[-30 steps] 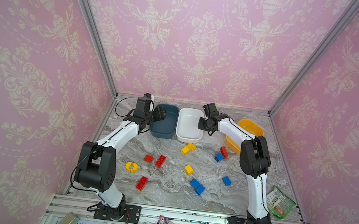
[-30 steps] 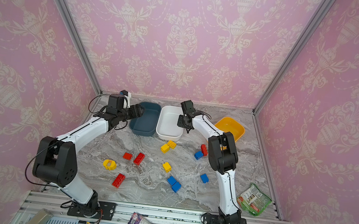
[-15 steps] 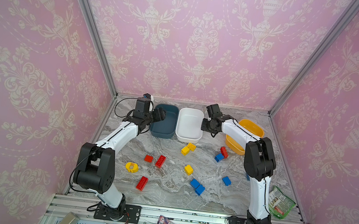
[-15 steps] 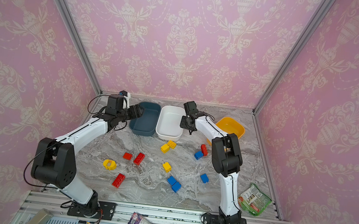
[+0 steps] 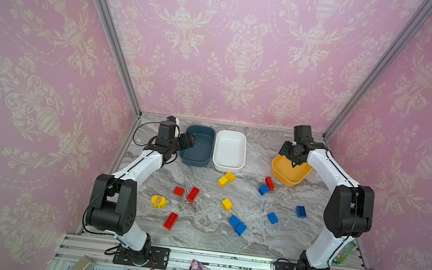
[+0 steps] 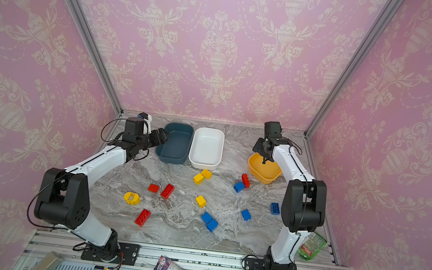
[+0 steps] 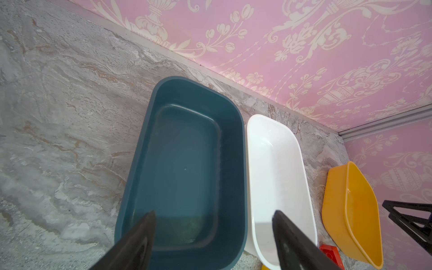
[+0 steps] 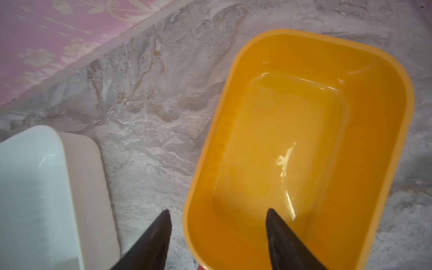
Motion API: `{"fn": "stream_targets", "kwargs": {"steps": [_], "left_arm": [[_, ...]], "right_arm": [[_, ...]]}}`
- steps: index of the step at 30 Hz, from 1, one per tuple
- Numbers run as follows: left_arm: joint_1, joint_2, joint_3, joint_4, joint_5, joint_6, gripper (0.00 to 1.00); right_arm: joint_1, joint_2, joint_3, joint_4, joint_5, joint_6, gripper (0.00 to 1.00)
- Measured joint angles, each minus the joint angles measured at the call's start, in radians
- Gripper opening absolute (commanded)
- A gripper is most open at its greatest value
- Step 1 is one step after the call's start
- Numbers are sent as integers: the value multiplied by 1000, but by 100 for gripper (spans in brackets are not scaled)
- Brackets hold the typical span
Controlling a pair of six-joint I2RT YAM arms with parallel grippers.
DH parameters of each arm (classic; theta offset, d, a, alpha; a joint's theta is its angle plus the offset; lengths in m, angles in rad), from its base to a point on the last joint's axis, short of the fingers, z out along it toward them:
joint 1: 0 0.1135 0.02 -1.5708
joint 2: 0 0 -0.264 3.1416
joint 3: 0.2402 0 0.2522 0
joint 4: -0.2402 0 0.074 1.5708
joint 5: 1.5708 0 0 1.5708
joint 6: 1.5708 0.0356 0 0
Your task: Sort the legos into containers by color
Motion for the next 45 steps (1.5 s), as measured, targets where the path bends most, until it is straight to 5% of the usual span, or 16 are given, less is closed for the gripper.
{"fn": "stream_targets", "kwargs": {"steps": [22,45], "left_arm": [[16,-11,-12,24,4,-15,83],[16,-30,-23,32,4,-23,83]], "right_arm": [[-194,-50,-169,-16,47,-19,56],[-233,35,-198,96,24,-33,18]]}}
